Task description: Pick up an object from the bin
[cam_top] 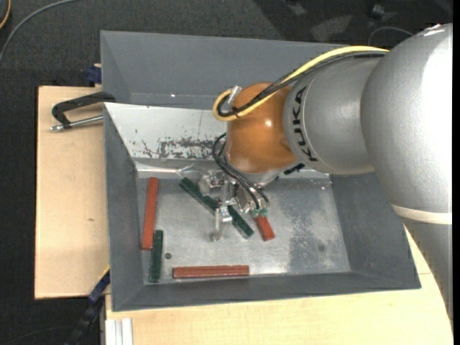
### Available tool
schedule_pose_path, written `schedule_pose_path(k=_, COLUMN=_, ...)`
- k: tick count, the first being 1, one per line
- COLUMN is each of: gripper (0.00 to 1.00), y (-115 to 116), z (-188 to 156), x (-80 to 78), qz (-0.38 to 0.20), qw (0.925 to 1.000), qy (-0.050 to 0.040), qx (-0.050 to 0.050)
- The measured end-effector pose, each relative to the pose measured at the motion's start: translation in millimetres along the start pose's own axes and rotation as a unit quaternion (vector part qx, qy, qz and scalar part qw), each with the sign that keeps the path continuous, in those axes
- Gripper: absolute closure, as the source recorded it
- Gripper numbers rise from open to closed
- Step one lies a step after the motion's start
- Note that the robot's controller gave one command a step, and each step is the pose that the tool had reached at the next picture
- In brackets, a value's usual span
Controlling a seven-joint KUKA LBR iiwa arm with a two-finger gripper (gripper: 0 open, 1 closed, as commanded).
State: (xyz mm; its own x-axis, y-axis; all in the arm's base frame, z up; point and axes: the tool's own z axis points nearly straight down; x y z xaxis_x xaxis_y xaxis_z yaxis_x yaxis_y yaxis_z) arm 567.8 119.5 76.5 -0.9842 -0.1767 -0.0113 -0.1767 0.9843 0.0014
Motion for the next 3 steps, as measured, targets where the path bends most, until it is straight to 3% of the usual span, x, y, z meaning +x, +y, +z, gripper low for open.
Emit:
schedule_pose_path(k=1, gripper=0.00, y=-46.0, z=-41.2, x=17.6, qz=-0.137, qw=0.9906, qy=0.0013, qx=0.001)
schedule_pose_path(k=2, gripper=0.00, y=-60.6, z=6.1, x=-24.1, qz=-0.215, qw=0.9766, qy=0.0032, qx=0.000)
schedule_pose_path(k=3, gripper=0.00, y=-19.2, z=-17.3, x=-11.1, qz=-0.085, qw=0.9964, qy=0.0039, qx=-0.001)
